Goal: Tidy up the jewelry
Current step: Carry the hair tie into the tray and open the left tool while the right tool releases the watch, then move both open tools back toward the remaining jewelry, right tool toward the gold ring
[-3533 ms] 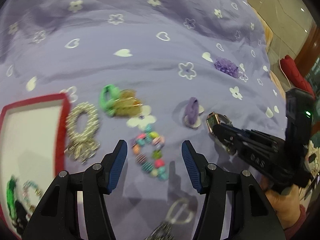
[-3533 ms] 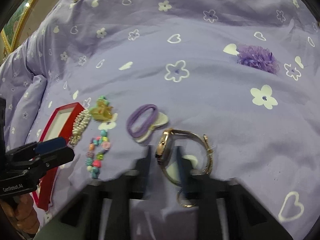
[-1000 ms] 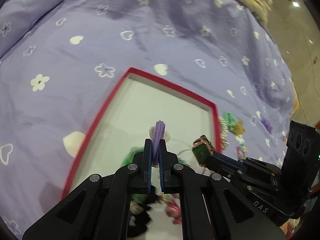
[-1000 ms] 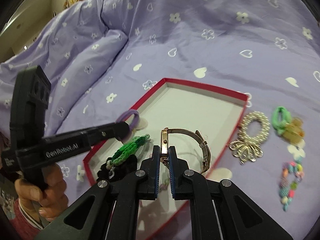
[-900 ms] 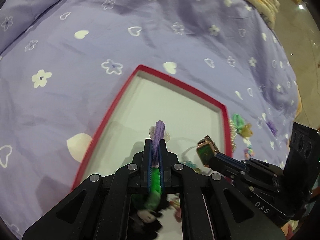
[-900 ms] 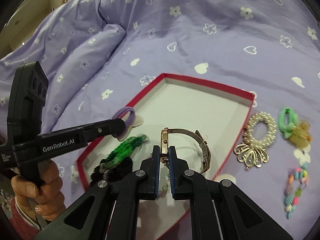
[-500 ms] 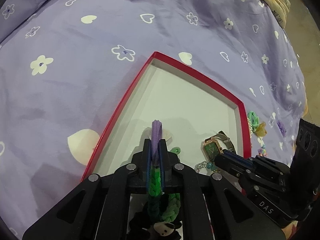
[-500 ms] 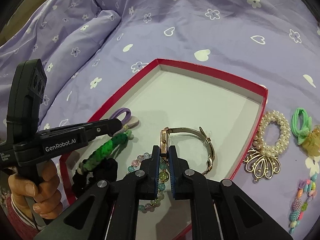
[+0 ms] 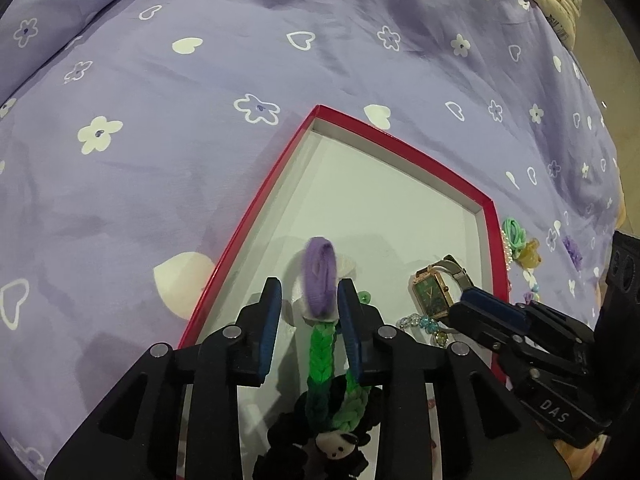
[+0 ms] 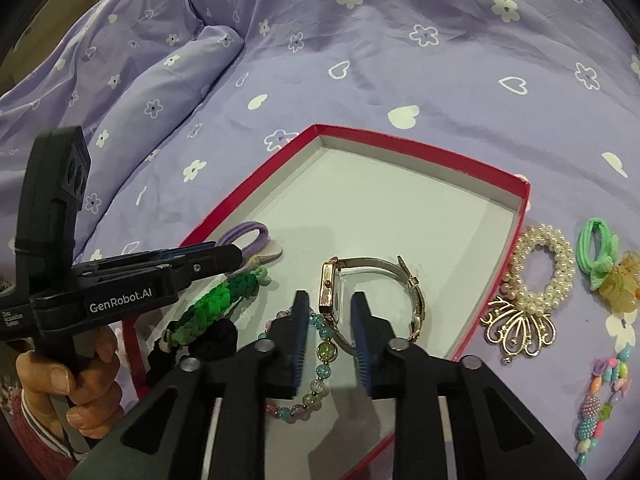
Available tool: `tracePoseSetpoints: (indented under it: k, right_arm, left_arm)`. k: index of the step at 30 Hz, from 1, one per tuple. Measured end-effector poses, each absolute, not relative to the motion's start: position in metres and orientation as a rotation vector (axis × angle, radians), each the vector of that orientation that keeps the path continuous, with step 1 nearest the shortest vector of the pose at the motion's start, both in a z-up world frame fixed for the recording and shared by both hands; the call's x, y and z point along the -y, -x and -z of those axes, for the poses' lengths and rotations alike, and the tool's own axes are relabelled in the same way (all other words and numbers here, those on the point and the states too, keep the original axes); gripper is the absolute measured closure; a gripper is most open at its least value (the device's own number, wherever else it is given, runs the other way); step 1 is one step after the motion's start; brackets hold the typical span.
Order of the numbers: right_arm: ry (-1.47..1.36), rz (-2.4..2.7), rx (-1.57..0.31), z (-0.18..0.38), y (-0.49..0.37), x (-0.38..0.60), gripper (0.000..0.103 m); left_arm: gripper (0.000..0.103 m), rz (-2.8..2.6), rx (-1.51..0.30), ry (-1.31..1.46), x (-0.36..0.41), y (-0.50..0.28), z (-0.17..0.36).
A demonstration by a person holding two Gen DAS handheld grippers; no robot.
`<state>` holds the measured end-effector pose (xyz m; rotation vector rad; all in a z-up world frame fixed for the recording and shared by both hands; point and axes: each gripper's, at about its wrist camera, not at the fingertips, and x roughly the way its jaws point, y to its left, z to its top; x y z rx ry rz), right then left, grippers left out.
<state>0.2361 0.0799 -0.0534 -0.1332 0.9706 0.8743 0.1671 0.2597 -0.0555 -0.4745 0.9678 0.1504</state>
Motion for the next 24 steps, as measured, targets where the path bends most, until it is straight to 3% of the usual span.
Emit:
tracePoseSetpoints:
  k: [5, 9, 24]
  right_arm:
    - [0.096, -0.878, -0.954, 0.04, -0.229, -0.066, 0.072]
    - [0.057, -0.879, -0.919, 0.025, -0.218, -0.044, 0.061]
    - [-0.081, -0.726, -0.878, 0.007, -0.198, 0.078, 0.055]
  left_arm:
    - [0.072, -0.151, -0.948, 0.467, -0.254, -0.158, 0.045]
    - [0.067, -0.141, -0.913, 0.461, -0.245, -0.148, 0.029]
    - [0.063, -0.001, -0.874, 0.418, -0.167, -0.134, -0.004]
